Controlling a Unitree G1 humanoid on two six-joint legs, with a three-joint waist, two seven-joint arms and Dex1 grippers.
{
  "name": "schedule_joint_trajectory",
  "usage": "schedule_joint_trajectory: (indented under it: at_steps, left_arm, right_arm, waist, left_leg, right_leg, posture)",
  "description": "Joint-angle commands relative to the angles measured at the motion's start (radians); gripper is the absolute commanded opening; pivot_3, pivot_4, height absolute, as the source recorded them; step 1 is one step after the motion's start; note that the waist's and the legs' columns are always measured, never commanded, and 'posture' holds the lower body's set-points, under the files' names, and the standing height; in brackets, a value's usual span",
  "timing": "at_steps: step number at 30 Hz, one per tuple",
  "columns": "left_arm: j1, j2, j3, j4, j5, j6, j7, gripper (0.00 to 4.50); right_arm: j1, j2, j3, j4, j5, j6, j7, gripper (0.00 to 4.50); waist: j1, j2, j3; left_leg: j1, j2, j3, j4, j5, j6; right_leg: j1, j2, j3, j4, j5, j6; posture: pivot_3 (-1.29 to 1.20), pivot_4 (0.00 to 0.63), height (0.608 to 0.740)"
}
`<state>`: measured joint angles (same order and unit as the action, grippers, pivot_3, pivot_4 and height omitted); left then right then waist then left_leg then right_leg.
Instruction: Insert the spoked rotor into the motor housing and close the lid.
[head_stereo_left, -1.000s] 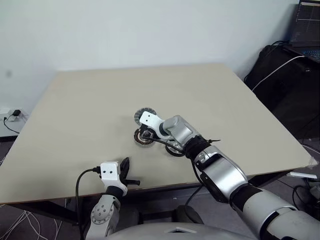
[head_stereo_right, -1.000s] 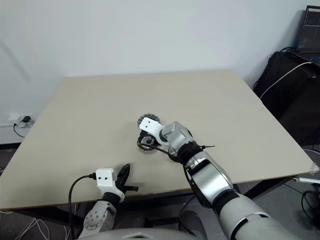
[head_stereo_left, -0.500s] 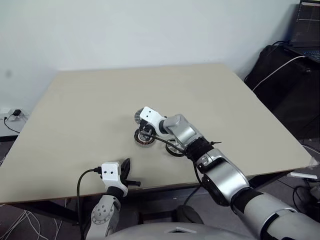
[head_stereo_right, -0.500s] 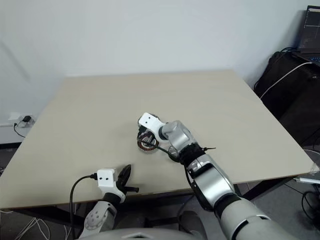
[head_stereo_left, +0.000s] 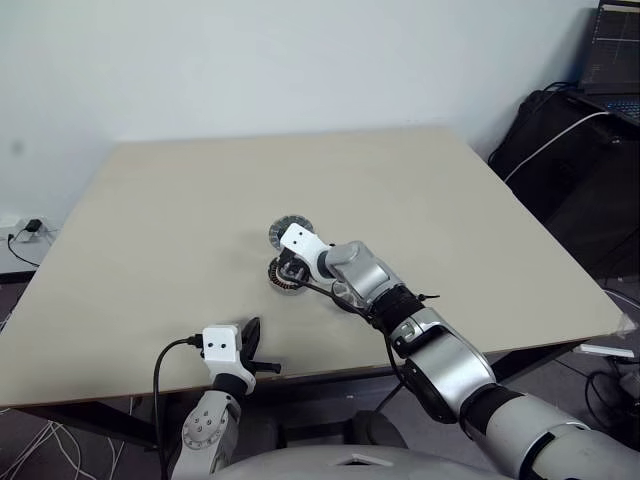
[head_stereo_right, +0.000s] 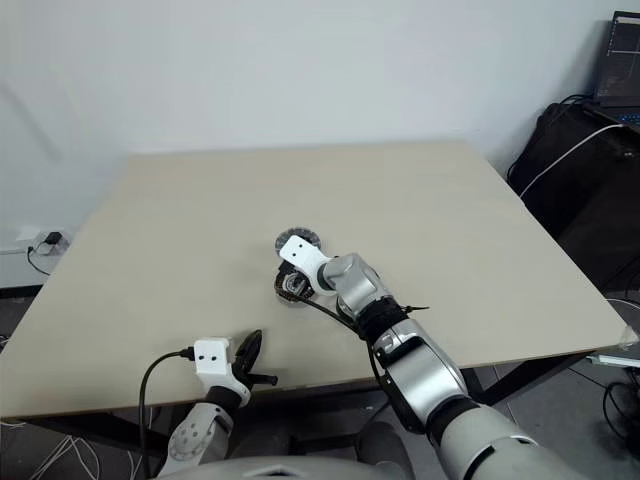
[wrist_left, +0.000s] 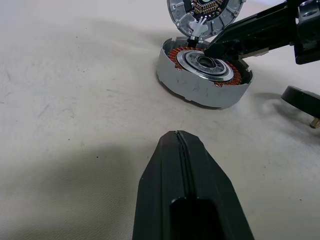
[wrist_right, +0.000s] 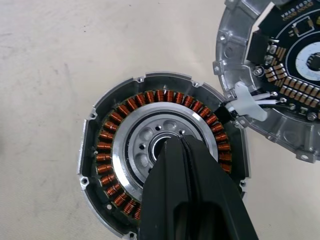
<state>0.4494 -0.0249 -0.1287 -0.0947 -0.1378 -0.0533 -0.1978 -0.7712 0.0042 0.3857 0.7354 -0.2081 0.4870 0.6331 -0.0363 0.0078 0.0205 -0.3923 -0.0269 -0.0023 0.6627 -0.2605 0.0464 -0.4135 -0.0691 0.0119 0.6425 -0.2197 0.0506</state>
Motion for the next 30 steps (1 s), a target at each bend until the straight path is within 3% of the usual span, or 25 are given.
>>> schedule_joint_trajectory:
  at_steps: [1,22,30]
  left_arm:
    - [-0.007,0.002,-0.005,-0.029,-0.002,-0.013,-0.002,0.00]
    - [-0.003,0.001,-0.005,-0.031,-0.003,-0.012,-0.001,0.00]
    - [0.000,0.003,-0.005,-0.037,-0.005,-0.008,-0.003,0.00]
  right_arm:
    - [-0.037,0.002,-0.010,0.000,0.002,-0.020,-0.011,0.03]
    - [-0.047,0.009,-0.009,0.075,0.000,-0.039,-0.032,0.03]
    - [-0.039,0.011,-0.042,0.000,0.035,-0.040,-0.037,0.03]
  waist:
    - [0.000,0.000,0.000]
    - [0.000,0.000,0.000]
    - [0.000,0.000,0.000]
  left_leg:
    - [0.000,0.000,0.000,0.000,0.000,0.000]
    - [0.000,0.000,0.000,0.000,0.001,0.002]
    - [0.000,0.000,0.000,0.000,0.000,0.000]
  right_leg:
    - [0.000,0.000,0.000,0.000,0.000,0.000]
    - [0.000,0.000,0.000,0.000,0.000,0.000]
    - [0.000,0.000,0.000,0.000,0.000,0.000]
  posture:
    - [0.00,0.000,0.740]
    - [0.00,0.000,0.740]
    - [0.00,0.000,0.740]
